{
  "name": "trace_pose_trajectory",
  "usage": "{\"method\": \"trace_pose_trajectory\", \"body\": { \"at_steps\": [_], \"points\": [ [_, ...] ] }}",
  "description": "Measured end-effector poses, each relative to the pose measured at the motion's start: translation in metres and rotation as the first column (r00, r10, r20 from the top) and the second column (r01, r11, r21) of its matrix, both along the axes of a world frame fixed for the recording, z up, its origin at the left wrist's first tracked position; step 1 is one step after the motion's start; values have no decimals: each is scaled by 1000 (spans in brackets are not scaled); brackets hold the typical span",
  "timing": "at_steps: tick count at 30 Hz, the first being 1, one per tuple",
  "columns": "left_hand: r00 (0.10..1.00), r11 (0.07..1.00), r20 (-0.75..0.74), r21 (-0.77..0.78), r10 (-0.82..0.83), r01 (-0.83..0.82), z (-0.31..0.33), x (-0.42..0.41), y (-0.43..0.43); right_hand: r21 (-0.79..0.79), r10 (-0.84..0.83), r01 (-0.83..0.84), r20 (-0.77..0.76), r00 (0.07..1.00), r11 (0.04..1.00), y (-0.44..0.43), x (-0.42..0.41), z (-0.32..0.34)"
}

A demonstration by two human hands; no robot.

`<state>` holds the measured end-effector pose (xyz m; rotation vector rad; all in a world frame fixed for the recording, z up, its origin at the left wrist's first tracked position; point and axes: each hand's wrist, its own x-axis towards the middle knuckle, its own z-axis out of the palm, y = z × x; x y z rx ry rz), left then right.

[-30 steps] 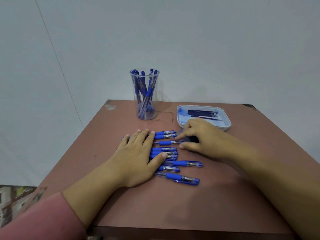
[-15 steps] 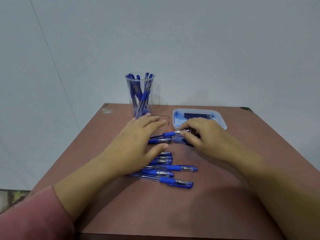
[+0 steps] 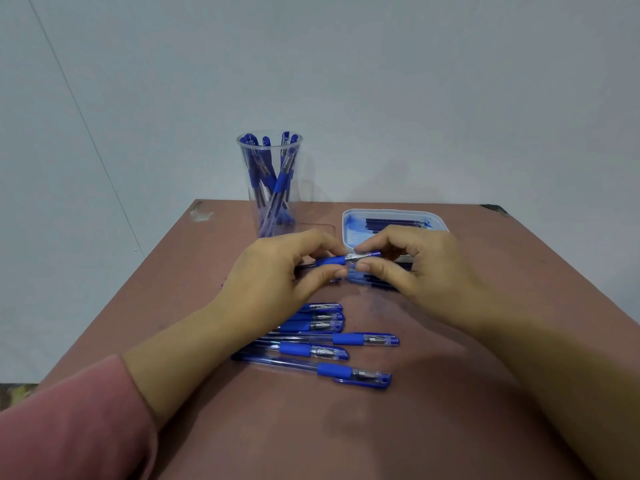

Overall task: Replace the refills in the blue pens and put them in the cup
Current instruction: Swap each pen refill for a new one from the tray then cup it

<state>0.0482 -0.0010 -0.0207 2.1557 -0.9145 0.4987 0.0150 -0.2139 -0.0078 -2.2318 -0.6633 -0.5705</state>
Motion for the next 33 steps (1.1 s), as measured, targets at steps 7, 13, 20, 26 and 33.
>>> {"method": "trace_pose_trajectory", "body": {
  "at_steps": [7,13,20,26,33],
  "points": [
    [1000,997,-14,70,-23,24,-2,3,4,-60,-24,23,-15,1000,998,2,4,-2],
    [996,996,-78,71,-41,47,-4,1,1,-72,-69,64,-72,995,995,2,4,-3],
    [983,999,-182,-18,-31,28,-2,6,15,-45,-157,152,-141,977,987,-23,4,7],
    [998,997,-38,66,-41,44,0,9,18,-240,-111,49,-254,961,970,-25,3,6],
    [994,980,3,169,-110,108,-2,18,20,-391,-121,-35,-368,922,920,-16,0,4]
  ]
}}
